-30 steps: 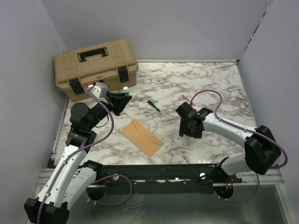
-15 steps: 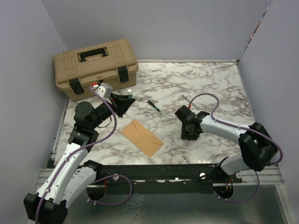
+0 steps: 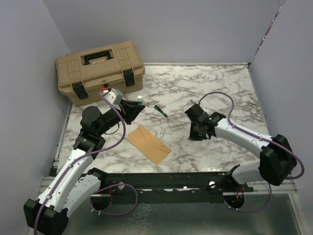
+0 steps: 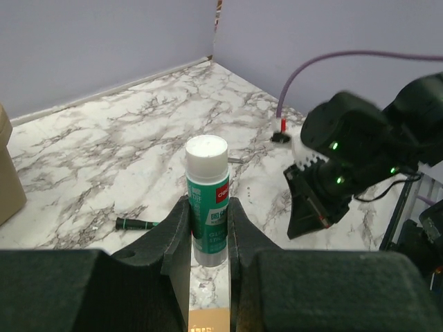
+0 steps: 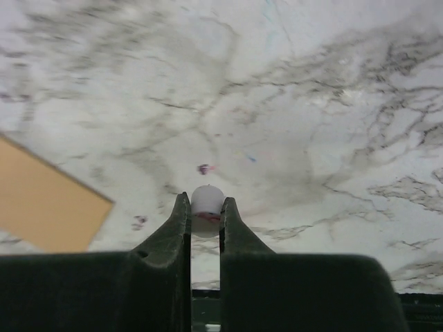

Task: Place the letter into the envelope and seal it

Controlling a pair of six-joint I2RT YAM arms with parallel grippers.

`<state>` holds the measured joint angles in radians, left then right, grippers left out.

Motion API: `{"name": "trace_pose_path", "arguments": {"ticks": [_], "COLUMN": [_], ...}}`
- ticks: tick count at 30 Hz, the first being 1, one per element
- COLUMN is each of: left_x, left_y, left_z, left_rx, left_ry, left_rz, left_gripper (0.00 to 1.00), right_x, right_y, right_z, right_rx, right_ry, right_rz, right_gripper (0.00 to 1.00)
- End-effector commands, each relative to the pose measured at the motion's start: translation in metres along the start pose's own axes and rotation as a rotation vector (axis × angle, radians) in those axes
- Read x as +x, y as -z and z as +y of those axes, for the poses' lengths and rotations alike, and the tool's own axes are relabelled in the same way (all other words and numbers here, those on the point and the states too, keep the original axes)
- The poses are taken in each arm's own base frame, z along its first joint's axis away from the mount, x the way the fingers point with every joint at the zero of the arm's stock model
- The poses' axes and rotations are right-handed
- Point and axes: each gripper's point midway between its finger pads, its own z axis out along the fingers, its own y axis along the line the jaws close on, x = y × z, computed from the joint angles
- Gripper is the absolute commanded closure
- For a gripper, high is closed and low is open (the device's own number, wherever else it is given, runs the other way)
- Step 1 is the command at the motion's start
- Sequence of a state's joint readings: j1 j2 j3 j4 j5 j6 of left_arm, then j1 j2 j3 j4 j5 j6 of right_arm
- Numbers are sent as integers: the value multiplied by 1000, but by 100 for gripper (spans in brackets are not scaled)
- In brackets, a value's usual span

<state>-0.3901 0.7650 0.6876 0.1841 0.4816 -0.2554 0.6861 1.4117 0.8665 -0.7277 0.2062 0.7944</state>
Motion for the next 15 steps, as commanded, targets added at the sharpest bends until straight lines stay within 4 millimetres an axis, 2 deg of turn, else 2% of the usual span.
{"name": "trace_pose_path", "arguments": {"ticks": [1,8,15], "left_x": [19,42,65], "left_y": [-5,-15,-24], "left_z": [-1,2,0], "left_rx": [36,82,134], "left_ry": [-71,-180,-337], "left_rz": [45,111,158], "left_gripper": [100,100,100], "right_x": [-36,-63,-78], "right_y": [63,154,220], "right_z": [44,106,148], "right_rx": [-228,-563,-816], "right_ry": [19,41,70], "right_rz": [-73,-74,-64], "right_gripper": [99,100,100]}}
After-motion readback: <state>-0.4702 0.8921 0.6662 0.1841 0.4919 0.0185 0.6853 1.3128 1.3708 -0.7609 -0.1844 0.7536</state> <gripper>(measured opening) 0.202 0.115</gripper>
